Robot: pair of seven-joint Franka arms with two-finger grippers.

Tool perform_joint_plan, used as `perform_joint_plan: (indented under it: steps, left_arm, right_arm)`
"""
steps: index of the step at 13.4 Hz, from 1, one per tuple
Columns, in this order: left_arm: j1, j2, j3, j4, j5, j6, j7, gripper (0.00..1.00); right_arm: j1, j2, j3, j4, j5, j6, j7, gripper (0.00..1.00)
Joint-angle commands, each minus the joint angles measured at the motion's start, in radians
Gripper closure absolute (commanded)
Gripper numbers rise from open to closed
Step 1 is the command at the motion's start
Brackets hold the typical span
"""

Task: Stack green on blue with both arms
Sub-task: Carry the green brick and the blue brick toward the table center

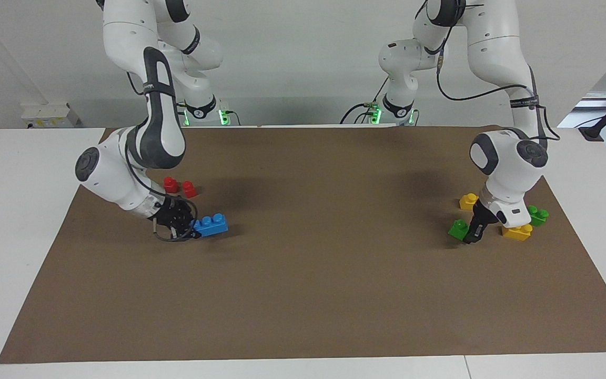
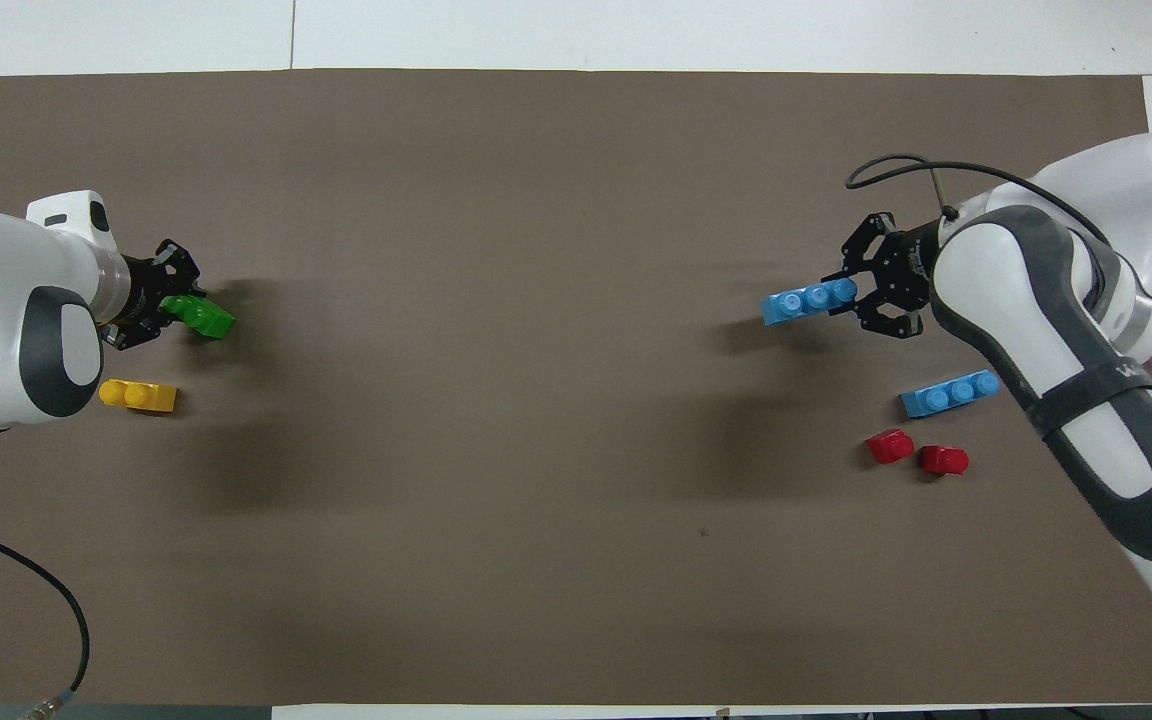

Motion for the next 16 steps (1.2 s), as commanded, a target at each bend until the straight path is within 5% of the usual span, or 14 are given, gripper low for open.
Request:
perform_joint_plan:
  steps: [1, 7, 11, 16]
  left_arm:
    - [0.0, -0.011, 0.005, -0.023, -0.008, 0.024, 0.011, 1.0]
    - [-0.072, -0.076, 0.003, 0.044, -0.008, -0.179, -0.049, 1.0]
    - [-0.167, -0.136, 0.005, 0.044, -0.008, -0.251, -0.28, 1.0]
    - [-0.312, -0.207, 0.003, 0.036, -0.008, -0.312, -0.591, 1.0]
  right_arm:
    - [0.137, -0.034, -0.004, 0.0, 0.023, -0.009, 0.158, 1.0]
    - [0.346, -0.057, -0.004, -0.087, 0.025, 0.182, 0.509, 1.0]
    - [0.473, -0.057, -0.004, -0.173, 0.025, 0.392, 0.64, 1.0]
    - [0.554, -0.018, -0.002, -0.198, 0.045, 0.511, 0.723, 1.0]
